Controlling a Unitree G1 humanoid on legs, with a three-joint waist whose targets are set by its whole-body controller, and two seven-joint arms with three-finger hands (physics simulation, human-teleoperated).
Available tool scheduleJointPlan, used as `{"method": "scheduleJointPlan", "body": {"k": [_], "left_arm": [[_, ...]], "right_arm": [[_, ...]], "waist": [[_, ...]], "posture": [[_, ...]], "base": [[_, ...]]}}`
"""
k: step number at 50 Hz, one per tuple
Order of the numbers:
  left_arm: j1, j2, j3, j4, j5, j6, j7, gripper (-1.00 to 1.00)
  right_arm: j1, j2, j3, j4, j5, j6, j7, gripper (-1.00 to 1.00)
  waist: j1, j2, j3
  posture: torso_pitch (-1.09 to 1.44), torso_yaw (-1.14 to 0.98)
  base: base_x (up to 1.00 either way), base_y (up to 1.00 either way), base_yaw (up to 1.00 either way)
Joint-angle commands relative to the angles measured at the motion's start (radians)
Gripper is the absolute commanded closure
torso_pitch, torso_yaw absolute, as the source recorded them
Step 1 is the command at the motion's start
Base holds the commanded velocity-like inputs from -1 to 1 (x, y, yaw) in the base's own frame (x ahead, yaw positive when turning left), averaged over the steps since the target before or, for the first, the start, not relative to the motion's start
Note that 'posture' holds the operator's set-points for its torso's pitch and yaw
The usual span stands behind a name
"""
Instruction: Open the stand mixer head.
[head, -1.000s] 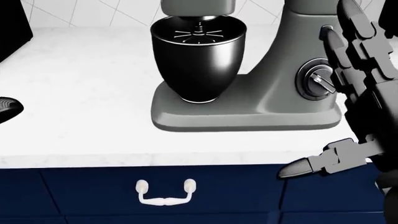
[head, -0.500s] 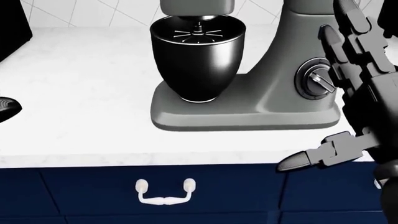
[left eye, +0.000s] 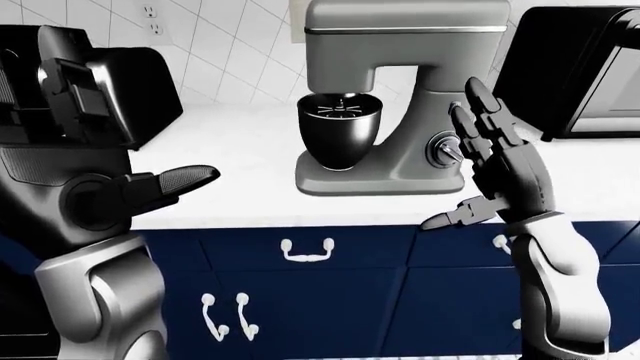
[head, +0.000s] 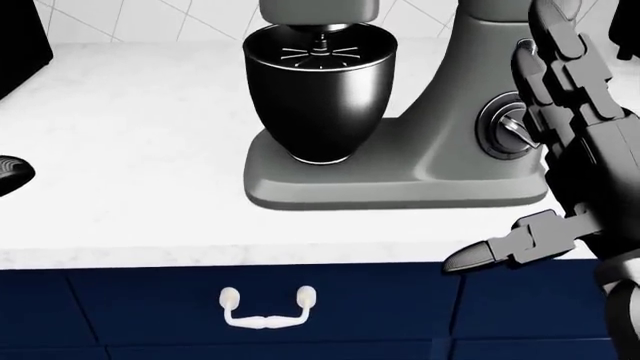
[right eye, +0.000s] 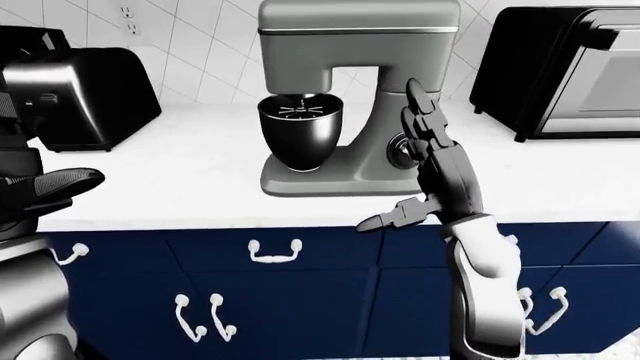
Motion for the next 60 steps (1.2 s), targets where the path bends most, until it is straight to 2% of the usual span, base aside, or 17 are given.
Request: {"method": "scheduleJointPlan", "body": {"k": [1, 60], "left_arm": [[-0.024, 0.009, 0.003, -0.018, -0.001, -0.012, -0.004, -0.98], [-0.029, 0.017, 0.01, -0.021, -0.002, -0.007, -0.002, -0.98]], "right_arm": [[-0.026, -0.01, -0.009, -0.028, 0.003, -0.028, -0.007, -1.0], [-0.131, -0.071, -0.008, 0.199, -0.004, -0.16, -0.006, -1.0]], "waist": [[0.0, -0.001, -0.008], [-0.001, 0.0, -0.007]], "posture": [[-0.24, 0.0], [-0.24, 0.0]], "base": [[0.0, 0.0, 0.0], [0.0, 0.0, 0.0]]}}
